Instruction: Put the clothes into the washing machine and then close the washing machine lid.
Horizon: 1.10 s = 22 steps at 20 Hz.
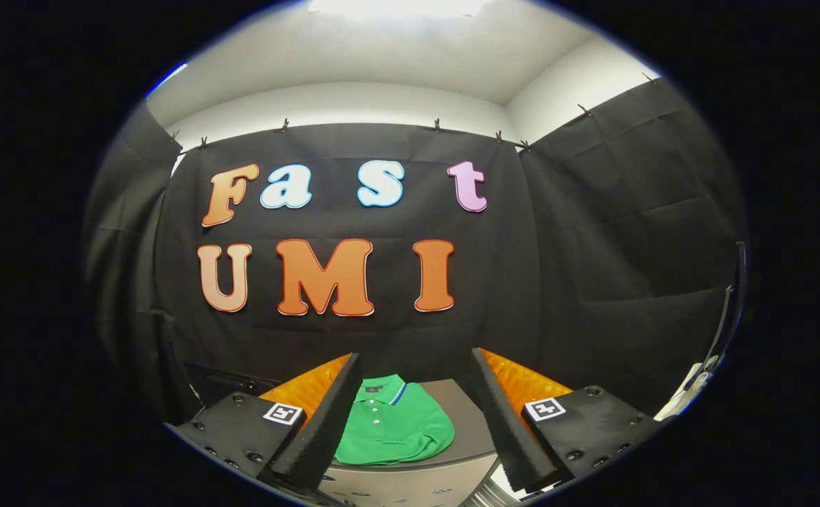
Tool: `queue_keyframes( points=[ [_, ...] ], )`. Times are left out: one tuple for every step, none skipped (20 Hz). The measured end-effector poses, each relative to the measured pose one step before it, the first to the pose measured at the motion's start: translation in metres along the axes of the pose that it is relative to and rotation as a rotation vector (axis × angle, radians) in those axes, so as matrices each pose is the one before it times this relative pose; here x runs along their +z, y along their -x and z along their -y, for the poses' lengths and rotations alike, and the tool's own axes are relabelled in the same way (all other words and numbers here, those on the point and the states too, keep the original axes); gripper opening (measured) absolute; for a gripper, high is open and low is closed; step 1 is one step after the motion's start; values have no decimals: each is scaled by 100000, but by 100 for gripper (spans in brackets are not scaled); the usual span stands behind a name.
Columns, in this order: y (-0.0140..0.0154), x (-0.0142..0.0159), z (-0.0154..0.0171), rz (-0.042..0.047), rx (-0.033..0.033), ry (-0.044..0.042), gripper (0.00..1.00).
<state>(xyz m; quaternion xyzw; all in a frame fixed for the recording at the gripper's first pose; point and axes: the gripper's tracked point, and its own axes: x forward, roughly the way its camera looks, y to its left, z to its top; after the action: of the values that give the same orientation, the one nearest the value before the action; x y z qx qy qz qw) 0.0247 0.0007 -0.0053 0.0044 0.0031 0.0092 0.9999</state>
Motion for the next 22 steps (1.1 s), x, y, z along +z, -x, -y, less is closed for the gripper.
queue_keyframes(
  points=[
    [101, 193, 174, 560, -97, -717, 99],
    [12, 1, -65, 322, 158, -626, 99],
    [-73, -269, -205, -148, 336, -427, 99],
    [14, -298, -124, -715, -300, -386, 98],
    [-147, -235, -221, -1099, 229, -527, 98],
    [-111, -197, -686, -336, 1513, -1191, 97],
    [-313, -216, -926, -856, 2068, -1698, 97],
    [-269, -475, -1001, -1179, 3230, -1617, 97],
    [-277, -315, -798, -1360, 2202, -1263, 96],
    [-708, -127, -303, -976, 325, -635, 96],
    [-674, 42, 122, -725, -264, 256, 96],
    [-894, 15, 81, -1456, -1170, 770, 96],
    [-1037, -349, 25, -3454, -1613, 950, 96],
    [-1149, -558, -45, -5068, -1109, 745, 96],
    [-1305, -745, -334, -5405, -25, -67, 96],
    [-1066, -340, -784, -4757, 2417, -873, 96],
    [-1101, -2, -858, -3862, 3098, -1469, 96],
    [-1231, -117, -890, -3566, 3354, -920, 96],
    [-1500, -91, -235, -2908, 2503, -526, 96],
    [-1508, -168, -67, -3559, 929, -150, 96],
    [-1386, -165, 168, -3407, 938, 174, 96],
    [-1314, -185, 196, -3353, 259, -295, 96]
  ],
)
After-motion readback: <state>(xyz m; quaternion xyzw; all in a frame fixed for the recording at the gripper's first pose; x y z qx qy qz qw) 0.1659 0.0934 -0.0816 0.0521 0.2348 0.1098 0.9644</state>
